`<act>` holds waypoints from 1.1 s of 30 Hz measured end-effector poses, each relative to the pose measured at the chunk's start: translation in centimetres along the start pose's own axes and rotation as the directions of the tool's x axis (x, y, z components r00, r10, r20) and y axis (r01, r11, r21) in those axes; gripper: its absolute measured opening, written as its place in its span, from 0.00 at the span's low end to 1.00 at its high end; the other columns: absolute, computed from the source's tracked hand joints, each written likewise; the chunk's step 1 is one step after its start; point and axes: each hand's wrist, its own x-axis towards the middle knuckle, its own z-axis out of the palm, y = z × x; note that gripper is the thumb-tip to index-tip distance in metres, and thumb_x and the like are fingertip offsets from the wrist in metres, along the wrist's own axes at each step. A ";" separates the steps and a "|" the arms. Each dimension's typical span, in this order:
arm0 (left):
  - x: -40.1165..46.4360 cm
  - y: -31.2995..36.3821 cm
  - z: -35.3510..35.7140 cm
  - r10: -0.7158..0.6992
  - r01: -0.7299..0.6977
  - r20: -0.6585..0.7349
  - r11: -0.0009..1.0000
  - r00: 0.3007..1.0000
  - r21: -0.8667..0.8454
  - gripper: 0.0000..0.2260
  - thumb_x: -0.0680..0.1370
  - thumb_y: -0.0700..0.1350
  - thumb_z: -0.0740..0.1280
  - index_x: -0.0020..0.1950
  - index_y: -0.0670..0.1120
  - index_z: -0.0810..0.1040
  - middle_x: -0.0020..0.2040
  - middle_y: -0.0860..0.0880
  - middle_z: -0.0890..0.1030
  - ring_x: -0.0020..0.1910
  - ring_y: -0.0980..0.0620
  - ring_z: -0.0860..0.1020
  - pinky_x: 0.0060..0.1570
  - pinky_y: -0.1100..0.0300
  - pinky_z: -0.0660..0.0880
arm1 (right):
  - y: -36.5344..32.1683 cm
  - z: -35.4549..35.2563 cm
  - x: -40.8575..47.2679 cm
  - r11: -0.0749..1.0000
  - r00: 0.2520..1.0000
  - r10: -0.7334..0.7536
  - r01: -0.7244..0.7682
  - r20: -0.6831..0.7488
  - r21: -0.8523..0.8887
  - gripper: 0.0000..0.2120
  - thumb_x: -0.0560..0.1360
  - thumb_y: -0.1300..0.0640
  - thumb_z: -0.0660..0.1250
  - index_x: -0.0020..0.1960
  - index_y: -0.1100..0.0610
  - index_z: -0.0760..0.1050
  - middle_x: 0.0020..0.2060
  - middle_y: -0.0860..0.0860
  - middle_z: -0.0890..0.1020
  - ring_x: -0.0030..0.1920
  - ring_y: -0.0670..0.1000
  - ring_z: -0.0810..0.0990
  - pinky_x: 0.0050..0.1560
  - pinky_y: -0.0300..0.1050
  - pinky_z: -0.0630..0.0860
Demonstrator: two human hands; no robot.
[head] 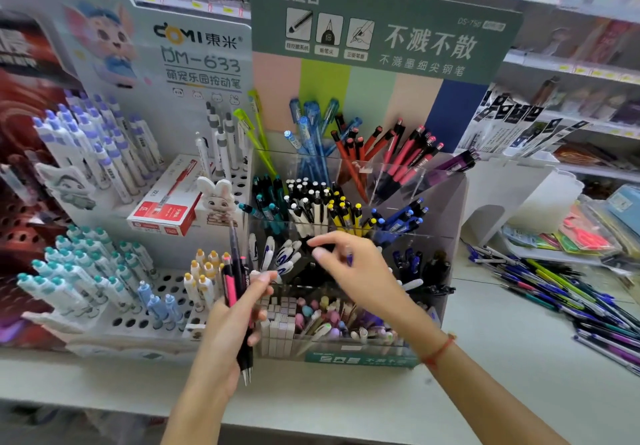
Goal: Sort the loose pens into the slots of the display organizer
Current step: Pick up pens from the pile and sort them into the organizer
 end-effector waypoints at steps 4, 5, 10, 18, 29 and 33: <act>-0.6 -0.1 1.7 -0.077 0.031 0.215 0.977 0.974 0.213 0.19 0.66 0.58 0.70 0.51 0.48 0.85 0.37 0.47 0.80 0.23 0.59 0.62 0.21 0.68 0.60 | -0.8 -2.1 -1.3 0.449 0.963 0.238 -0.222 0.124 0.866 0.12 0.83 0.58 0.52 0.51 0.61 0.74 0.28 0.49 0.70 0.23 0.43 0.62 0.24 0.35 0.59; -0.9 0.0 2.3 -0.092 0.014 0.291 0.965 0.952 0.260 0.18 0.68 0.58 0.69 0.51 0.50 0.85 0.40 0.48 0.83 0.23 0.59 0.62 0.21 0.68 0.60 | -0.7 -2.4 -1.4 0.386 0.959 0.259 -0.209 0.112 0.899 0.12 0.83 0.58 0.52 0.50 0.61 0.73 0.28 0.50 0.70 0.23 0.44 0.62 0.25 0.35 0.59; -1.5 -0.6 5.0 -0.130 -0.028 0.401 0.930 0.907 0.365 0.18 0.67 0.56 0.72 0.53 0.50 0.83 0.22 0.55 0.67 0.28 0.54 0.66 0.22 0.67 0.60 | -0.2 -3.4 -2.2 0.378 0.935 0.351 -0.095 -0.048 0.921 0.13 0.84 0.56 0.51 0.48 0.60 0.72 0.28 0.49 0.71 0.28 0.46 0.66 0.31 0.37 0.65; -1.7 -1.3 6.8 -0.116 -0.019 0.379 0.942 0.918 0.336 0.07 0.79 0.45 0.65 0.53 0.49 0.81 0.24 0.54 0.72 0.22 0.60 0.65 0.19 0.69 0.58 | 1.2 -3.0 -5.9 0.778 0.911 0.370 -0.196 -0.182 0.597 0.12 0.79 0.52 0.63 0.58 0.56 0.78 0.44 0.50 0.83 0.44 0.47 0.80 0.46 0.39 0.78; -1.7 -0.2 7.4 0.047 -0.103 0.214 0.961 0.976 0.257 0.10 0.75 0.49 0.69 0.52 0.46 0.82 0.20 0.54 0.70 0.19 0.61 0.68 0.19 0.71 0.64 | 1.6 -3.3 -7.9 0.935 0.982 0.174 -0.143 -0.069 0.325 0.13 0.81 0.56 0.58 0.51 0.49 0.82 0.28 0.50 0.74 0.30 0.47 0.72 0.34 0.35 0.71; -1.9 -0.2 7.0 0.057 -0.108 0.189 0.956 0.980 0.274 0.08 0.75 0.45 0.71 0.49 0.41 0.82 0.20 0.54 0.71 0.18 0.62 0.70 0.20 0.72 0.66 | 2.5 -2.9 -8.8 0.914 0.977 0.214 -0.207 0.020 0.349 0.11 0.80 0.58 0.61 0.55 0.52 0.81 0.29 0.50 0.76 0.25 0.47 0.71 0.32 0.37 0.71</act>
